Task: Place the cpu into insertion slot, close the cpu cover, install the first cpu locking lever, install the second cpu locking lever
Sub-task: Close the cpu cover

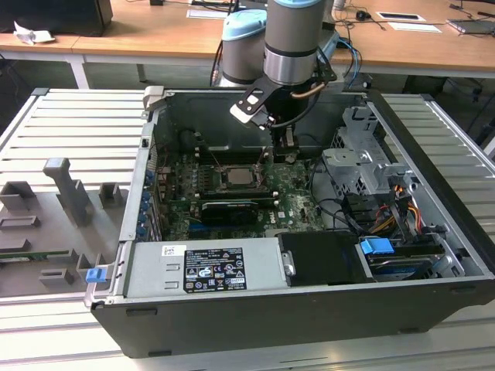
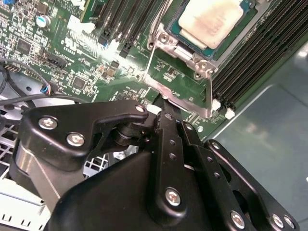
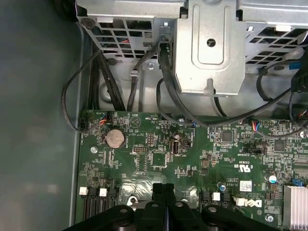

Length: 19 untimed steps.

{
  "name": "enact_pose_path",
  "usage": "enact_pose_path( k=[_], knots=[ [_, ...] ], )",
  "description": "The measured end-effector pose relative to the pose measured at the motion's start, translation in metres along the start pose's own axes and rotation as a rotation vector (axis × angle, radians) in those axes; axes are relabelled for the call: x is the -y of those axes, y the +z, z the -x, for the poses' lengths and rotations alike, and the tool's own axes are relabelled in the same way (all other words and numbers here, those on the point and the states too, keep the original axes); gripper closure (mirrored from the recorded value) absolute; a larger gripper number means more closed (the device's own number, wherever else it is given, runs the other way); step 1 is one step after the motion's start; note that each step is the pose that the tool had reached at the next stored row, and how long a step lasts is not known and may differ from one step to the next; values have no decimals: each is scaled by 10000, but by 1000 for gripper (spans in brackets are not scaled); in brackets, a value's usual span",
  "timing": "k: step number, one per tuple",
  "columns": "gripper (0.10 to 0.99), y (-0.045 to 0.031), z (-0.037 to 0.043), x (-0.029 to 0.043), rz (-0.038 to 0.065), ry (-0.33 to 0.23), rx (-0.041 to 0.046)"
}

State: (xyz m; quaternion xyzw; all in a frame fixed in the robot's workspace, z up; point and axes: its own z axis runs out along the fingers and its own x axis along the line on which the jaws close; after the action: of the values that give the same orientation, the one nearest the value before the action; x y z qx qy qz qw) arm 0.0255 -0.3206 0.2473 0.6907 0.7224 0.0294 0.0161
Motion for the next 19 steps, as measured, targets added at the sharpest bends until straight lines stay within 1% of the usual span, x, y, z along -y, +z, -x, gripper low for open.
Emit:
enact_pose_path(
  k=[12, 13, 15, 16, 18, 19],
  knots=[
    [980, -11, -10, 225, 0, 0, 0],
    [980, -12, -12, 261, 0, 1, 0],
    [980, -10, -13, 291, 0, 1, -1],
    [980, -5, -16, 333, 2, 0, -3],
    [980, 20, -17, 378, 0, 2, 0],
    [980, 49, -17, 399, 0, 1, 0]
  ],
)
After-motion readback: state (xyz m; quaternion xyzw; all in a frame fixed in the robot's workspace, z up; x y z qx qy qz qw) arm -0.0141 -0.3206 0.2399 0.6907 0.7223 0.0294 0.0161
